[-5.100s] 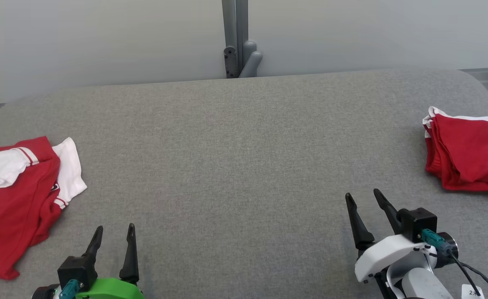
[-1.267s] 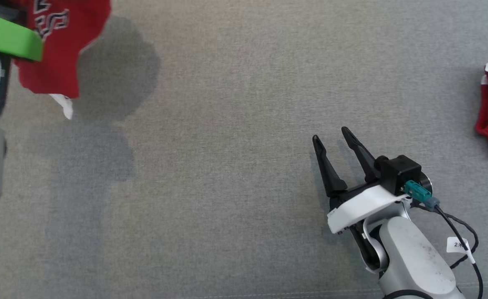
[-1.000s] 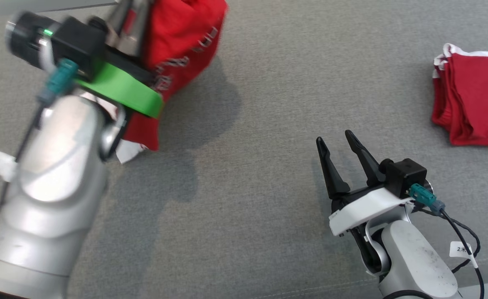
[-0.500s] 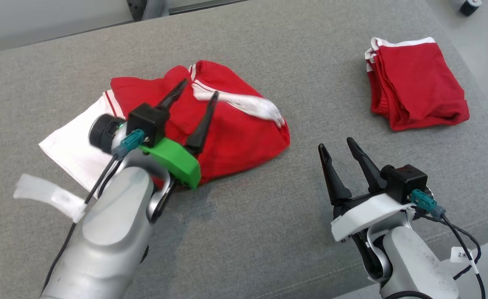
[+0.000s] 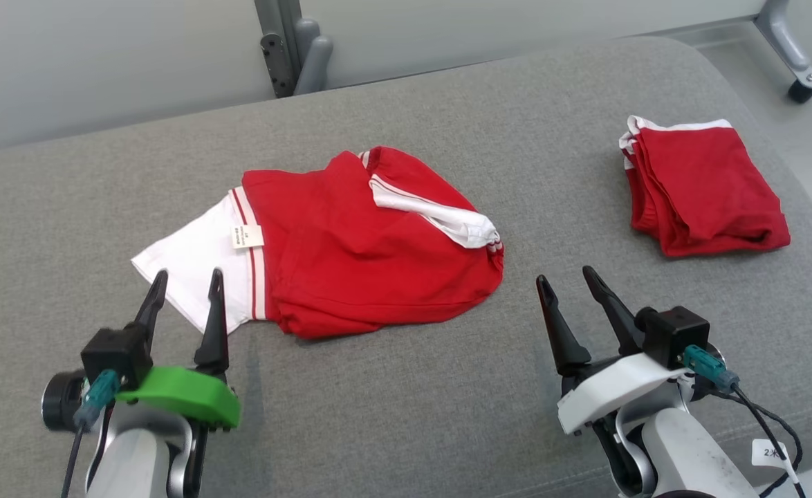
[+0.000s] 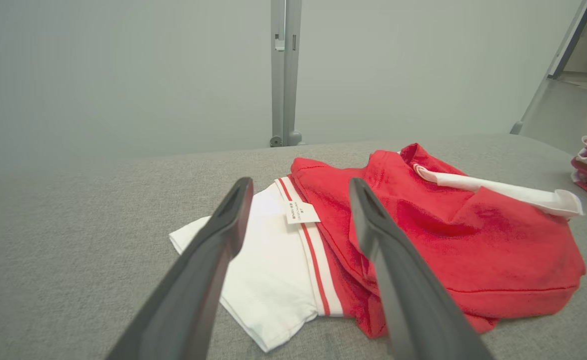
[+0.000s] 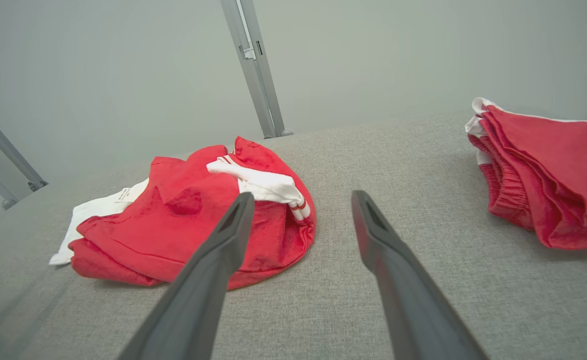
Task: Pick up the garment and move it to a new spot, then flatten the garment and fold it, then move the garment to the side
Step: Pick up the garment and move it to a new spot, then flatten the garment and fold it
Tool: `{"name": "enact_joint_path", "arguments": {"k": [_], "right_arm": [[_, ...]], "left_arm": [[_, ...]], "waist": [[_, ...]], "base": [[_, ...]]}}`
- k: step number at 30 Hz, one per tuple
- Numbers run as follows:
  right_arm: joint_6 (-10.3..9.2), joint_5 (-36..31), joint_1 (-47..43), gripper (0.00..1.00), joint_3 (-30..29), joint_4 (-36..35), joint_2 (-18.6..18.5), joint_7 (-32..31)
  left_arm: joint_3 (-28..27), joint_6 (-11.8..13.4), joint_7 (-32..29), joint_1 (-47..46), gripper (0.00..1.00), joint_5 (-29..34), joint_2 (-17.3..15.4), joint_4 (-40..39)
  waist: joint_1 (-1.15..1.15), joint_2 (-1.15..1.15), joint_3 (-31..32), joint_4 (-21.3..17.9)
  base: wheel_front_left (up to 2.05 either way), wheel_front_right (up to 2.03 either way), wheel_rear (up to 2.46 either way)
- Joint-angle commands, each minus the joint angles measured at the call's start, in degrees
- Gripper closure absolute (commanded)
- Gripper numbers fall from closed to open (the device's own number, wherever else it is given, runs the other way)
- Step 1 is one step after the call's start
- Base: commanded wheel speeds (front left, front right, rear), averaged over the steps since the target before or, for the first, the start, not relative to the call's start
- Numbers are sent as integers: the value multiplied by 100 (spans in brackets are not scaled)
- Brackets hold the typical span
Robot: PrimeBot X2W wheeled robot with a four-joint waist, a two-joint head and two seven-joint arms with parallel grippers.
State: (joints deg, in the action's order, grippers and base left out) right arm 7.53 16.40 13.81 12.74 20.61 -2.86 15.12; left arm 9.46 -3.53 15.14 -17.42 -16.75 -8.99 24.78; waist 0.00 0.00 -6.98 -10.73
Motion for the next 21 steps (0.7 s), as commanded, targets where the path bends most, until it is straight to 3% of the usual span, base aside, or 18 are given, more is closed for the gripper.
{"name": "enact_joint_path", "arguments": {"k": [1,10,21], "right_arm": [[-8,-60,-140,0,-23,40,-12,2],[-8,-150,-437,0,-129,126,-14,3],[-8,-328,-208,0,-250,135,-12,2]], "left_arm": [[-249,-14,-2,403,0,147,77,-163],[-1135,-152,-2,1769,0,523,431,-642],[-1321,-301,-2,1808,0,695,590,-842]], "waist": [[0,0,320,261],[0,0,592,517],[0,0,138,934]], "base": [[0,0,0],[0,0,0],[0,0,0]]}}
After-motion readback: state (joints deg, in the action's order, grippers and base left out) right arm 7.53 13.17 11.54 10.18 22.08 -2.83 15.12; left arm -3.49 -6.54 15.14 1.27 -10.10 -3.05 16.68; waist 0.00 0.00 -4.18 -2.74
